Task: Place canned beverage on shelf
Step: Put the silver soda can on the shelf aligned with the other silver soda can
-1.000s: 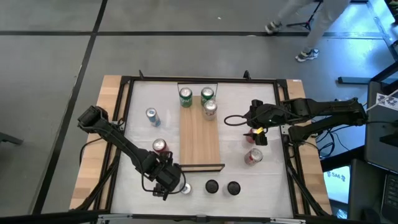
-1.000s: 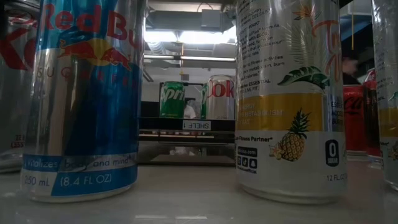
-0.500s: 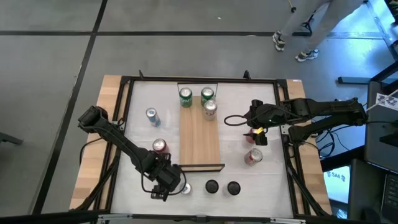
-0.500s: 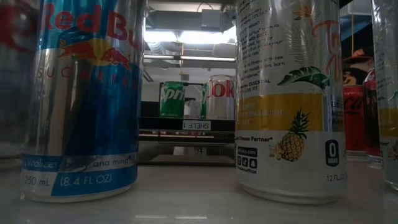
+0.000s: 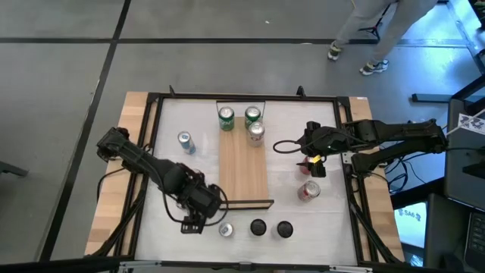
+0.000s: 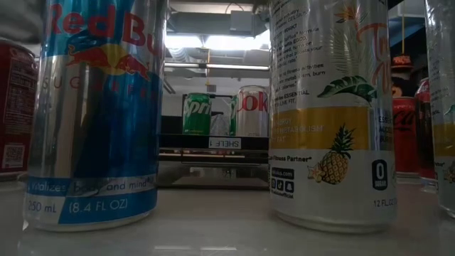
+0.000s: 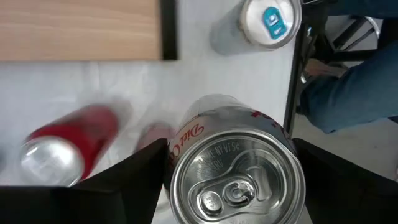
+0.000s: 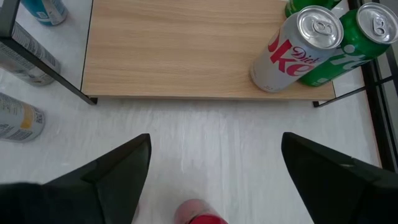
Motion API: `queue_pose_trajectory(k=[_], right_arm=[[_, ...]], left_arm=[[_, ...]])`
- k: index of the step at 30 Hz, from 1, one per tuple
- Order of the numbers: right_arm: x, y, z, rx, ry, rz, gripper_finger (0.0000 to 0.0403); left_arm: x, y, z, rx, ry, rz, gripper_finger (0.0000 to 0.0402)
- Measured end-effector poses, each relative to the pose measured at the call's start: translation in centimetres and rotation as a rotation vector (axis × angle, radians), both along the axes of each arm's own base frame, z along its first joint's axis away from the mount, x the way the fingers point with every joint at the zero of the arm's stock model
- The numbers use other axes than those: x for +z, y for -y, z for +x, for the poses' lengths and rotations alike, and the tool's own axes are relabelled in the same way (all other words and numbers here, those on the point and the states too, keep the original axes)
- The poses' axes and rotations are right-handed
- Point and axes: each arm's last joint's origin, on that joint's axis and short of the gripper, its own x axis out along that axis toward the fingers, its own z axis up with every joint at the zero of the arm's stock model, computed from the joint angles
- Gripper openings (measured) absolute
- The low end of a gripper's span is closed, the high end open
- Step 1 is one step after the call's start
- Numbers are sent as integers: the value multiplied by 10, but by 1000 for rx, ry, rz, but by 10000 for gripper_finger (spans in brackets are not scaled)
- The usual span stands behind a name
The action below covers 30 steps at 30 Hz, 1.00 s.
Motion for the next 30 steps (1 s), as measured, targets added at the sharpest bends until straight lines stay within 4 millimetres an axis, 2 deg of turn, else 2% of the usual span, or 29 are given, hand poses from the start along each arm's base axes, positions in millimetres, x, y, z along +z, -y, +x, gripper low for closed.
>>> queue_pose_trajectory(k=[6,10,17,25,30], right_arm=[[0,0,0,-1,0,0,356],[0,0,0,0,0,0,356],[0,0,0,0,0,0,356],[0,0,0,0,0,0,356],[0,0,0,0,1,0,356]], left_arm=[[27,-26,-5,65,-19,68,294],[36,-47,5,67,50,103,294],[37,-101,20,103,64,148,294],[37,-165,26,139,72,231,294],[39,-198,32,150,148,275,294]])
